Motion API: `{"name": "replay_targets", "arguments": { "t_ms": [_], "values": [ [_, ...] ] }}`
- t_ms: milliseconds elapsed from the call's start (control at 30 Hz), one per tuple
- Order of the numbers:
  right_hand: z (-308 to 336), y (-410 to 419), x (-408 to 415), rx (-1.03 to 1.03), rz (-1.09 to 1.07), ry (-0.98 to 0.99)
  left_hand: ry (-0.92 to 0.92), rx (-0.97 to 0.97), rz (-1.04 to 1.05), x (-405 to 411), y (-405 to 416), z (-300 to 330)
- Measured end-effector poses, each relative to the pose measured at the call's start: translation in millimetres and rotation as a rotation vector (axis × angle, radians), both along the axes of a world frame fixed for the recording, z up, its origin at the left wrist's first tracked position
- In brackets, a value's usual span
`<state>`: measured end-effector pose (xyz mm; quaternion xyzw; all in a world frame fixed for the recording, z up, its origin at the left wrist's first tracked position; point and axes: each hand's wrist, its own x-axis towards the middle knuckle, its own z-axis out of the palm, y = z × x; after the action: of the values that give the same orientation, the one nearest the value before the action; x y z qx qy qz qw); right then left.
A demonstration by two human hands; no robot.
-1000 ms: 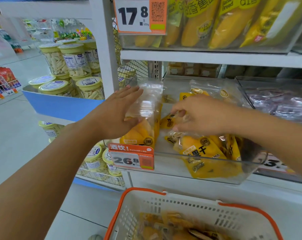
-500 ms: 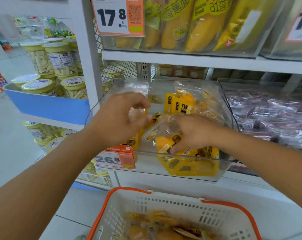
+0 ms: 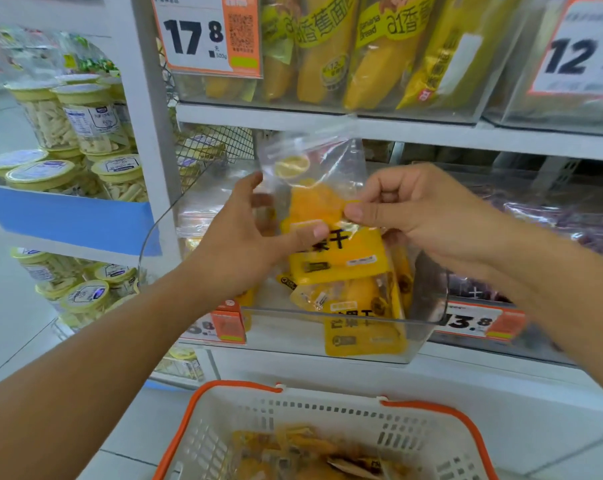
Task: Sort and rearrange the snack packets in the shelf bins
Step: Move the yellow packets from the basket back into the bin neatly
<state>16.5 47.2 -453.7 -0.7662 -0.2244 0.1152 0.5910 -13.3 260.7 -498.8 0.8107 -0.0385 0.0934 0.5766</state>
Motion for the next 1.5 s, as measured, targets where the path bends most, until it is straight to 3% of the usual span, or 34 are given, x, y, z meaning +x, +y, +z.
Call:
{"name": "replay_targets", "arguments": {
  "t_ms": [33, 100, 133, 233, 300, 367, 533, 667, 767, 967, 1033, 1133, 1200, 1267, 1333, 1400, 1500],
  "values": [
    [-1.7, -0.8, -3.7, 0.075, 0.044, 0.063, 0.027, -0.133, -0.063, -1.4, -4.2, 2.7],
    [-8.0, -0.1, 1.4, 0.057, -0.036, 0.061, -0.047, -0.089, -0.081, -4.0, -10.0, 8.1],
    [-10.3, 0.6, 7.4, -0.116, -0.144, -0.084, -0.103, -0.007, -0.035, -5.3, -12.1, 10.1],
    [-26.6, 9.6, 14.6, -1.037, -0.226, -0.585, -0.158, 0.098, 0.118, -5.2, -10.5, 5.2],
    [-41.0, 21.4, 11.8, -1.29, -0.211, -0.597, -0.079, 0.056, 0.098, -5.6, -9.7, 1.5],
    [-48.0, 29.0, 13.4, -1.227, -0.244, -0.542, -0.054, 0.068, 0.065, -4.6, -6.7, -3.5],
    [-24.1, 1.9, 18.6, -0.801, -0.374, -0.506, -0.106, 0.162, 0.157, 2.4, 2.0, -8.2],
    [12.2, -23.4, -2.8, -0.259, -0.353, -0.354, -0.095, 0.165, 0.103, 8.4, 1.9, -13.8],
    [15.4, -19.7, -11.3, 0.077, -0.218, -0.249, 0.063, -0.142, 0.046, 8.3, -2.8, -9.2],
    [-31.7, 7.8, 1.2, 0.202, -0.312, -0.125, 0.324, -0.654, 0.041, 8.3, -12.8, 2.0],
    [-40.8, 18.2, 5.3, 0.163, -0.312, -0.059, 0.316, -0.523, -0.003, 5.1, -14.6, 1.7],
    [-47.9, 27.4, 22.9, 0.135, -0.288, 0.049, 0.067, -0.107, -0.018, 0.2, -14.1, -0.6],
    [-55.9, 24.4, 44.5, -0.2, -0.279, -0.221, -0.058, -0.049, 0.062, 1.8, -9.4, 3.5],
    [-65.7, 22.7, 52.6, -0.821, -0.115, -0.445, -0.12, -0.105, 0.037, 5.0, -1.6, 11.6],
    [-76.4, 23.9, 51.1, -1.218, 0.024, -0.39, -0.194, -0.092, 0.005, 7.2, 6.3, 17.1],
    [-79.3, 28.0, 46.8, -1.251, 0.092, -0.245, -0.228, -0.047, -0.028, 9.4, 14.5, 16.9],
    [-72.9, 26.9, 44.7, -1.244, 0.008, -0.339, -0.203, -0.055, -0.071, 10.4, 24.5, 12.8]
  ]
}}
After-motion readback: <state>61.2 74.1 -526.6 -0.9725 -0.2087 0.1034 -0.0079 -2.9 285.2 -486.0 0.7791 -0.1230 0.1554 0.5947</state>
